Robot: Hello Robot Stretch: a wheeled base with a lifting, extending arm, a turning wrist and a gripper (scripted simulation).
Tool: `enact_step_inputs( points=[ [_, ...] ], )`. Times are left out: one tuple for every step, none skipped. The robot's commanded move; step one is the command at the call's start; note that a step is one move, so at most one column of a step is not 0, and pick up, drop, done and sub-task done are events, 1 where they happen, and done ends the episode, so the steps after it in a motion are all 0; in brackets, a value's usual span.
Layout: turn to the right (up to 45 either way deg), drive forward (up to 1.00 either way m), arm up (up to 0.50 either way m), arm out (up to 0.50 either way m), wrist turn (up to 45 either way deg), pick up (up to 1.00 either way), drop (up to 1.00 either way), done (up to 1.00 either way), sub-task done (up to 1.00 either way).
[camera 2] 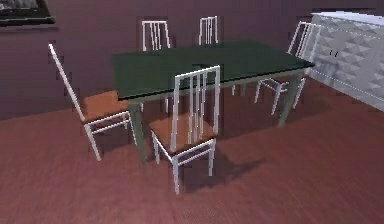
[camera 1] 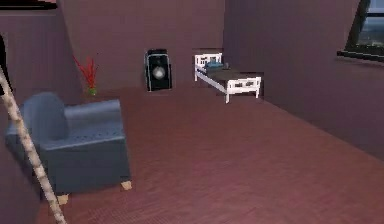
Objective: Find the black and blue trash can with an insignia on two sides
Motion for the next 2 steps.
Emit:
enact_step_inputs(
  points=[
    [9.0,0.00,0.00,0.00,0.0,0.00,0.00,0.00,0.00],
    [0.0,0.85,0.00,0.00,0.0,0.00,0.00,0.00,0.00]
  ],
)
